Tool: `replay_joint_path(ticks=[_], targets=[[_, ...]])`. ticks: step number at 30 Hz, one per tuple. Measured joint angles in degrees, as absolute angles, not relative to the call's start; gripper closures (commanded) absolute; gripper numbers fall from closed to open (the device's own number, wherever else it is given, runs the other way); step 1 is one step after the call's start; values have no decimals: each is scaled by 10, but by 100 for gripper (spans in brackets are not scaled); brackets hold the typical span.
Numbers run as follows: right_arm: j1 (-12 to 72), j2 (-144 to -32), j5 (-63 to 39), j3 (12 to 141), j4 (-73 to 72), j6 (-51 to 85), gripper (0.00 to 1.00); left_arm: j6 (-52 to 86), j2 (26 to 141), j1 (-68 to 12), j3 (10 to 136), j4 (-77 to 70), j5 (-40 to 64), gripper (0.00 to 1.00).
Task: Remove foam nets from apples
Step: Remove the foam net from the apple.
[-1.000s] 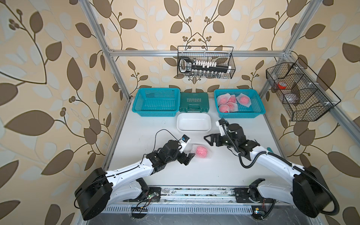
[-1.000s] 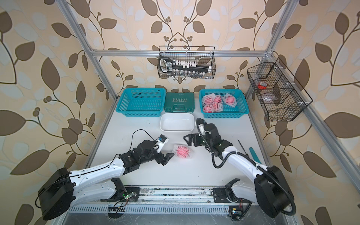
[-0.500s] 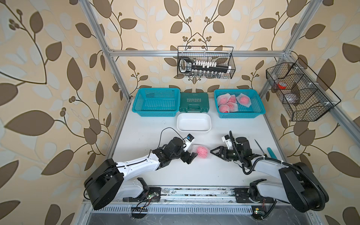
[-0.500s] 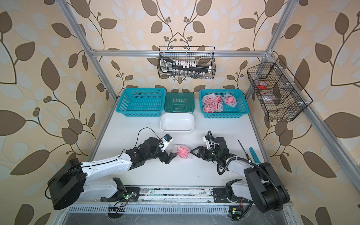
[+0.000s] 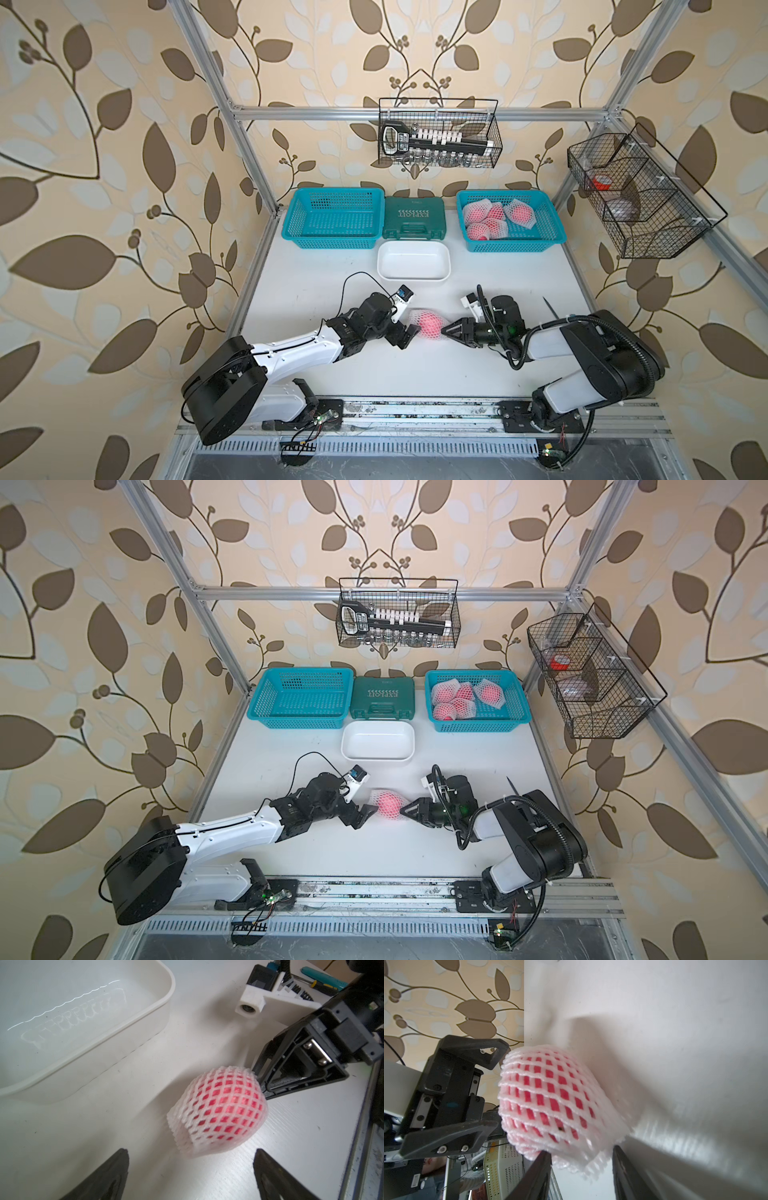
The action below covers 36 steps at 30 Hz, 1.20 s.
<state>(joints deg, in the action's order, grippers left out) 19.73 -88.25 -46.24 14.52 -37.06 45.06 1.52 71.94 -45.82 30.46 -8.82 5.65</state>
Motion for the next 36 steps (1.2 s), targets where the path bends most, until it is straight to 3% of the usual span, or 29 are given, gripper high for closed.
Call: replay_joint_path(ticks=[7,15,17,26,36], targets=[[198,-876,-463,145,-382,448,79,17,702,-458,302,-88,40,3],[198,-825,-459,152,-329,429,89,16,687,-458,296,-87,23,1],[198,-811,-458,158,-314,424,100,16,680,-458,293,-88,18,1],[203,-752,-444,216,-207,396,99,16,656,-458,279,-83,-6,1],[232,-778,-428,258,-167,380,94,11,654,-458,279,-79,-11,1]])
